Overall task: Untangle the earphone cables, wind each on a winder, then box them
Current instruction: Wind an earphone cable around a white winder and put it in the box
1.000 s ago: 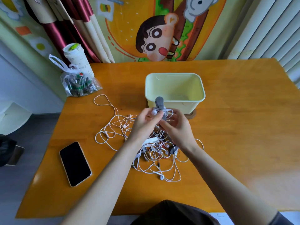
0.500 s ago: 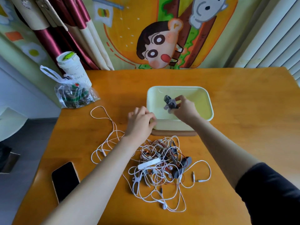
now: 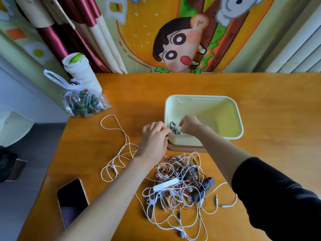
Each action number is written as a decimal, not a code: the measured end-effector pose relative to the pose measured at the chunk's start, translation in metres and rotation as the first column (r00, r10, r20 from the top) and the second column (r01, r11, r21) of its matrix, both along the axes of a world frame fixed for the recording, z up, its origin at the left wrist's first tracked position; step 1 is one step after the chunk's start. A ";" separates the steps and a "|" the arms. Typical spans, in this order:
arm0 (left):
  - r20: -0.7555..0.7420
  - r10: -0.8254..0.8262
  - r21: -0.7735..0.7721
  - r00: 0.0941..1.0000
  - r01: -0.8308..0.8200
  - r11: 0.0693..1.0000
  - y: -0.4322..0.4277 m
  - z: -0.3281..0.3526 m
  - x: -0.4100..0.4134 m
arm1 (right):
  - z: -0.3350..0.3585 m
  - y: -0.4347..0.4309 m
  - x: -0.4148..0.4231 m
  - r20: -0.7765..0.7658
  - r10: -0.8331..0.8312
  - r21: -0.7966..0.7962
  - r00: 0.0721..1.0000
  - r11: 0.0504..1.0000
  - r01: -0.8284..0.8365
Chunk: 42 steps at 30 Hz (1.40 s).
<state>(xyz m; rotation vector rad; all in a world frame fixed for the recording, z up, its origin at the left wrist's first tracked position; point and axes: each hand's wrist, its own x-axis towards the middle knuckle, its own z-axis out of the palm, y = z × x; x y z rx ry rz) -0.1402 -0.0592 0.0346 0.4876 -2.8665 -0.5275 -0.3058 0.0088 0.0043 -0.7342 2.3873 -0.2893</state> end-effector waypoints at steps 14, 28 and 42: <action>0.017 0.042 -0.040 0.999 -0.042 0.998 0.010 0.000 0.015 | 0.055 0.034 0.062 -0.272 -0.117 -0.702 0.955 0.703 -0.114; 0.517 -0.062 0.153 0.854 -0.020 0.988 0.056 -0.060 0.089 | -0.034 0.123 0.133 -0.305 0.468 0.060 0.830 0.879 -0.473; 0.214 0.073 0.790 0.974 -0.217 0.574 0.053 -0.044 0.098 | -0.016 0.124 0.152 -0.018 0.211 -0.410 0.977 0.890 -0.199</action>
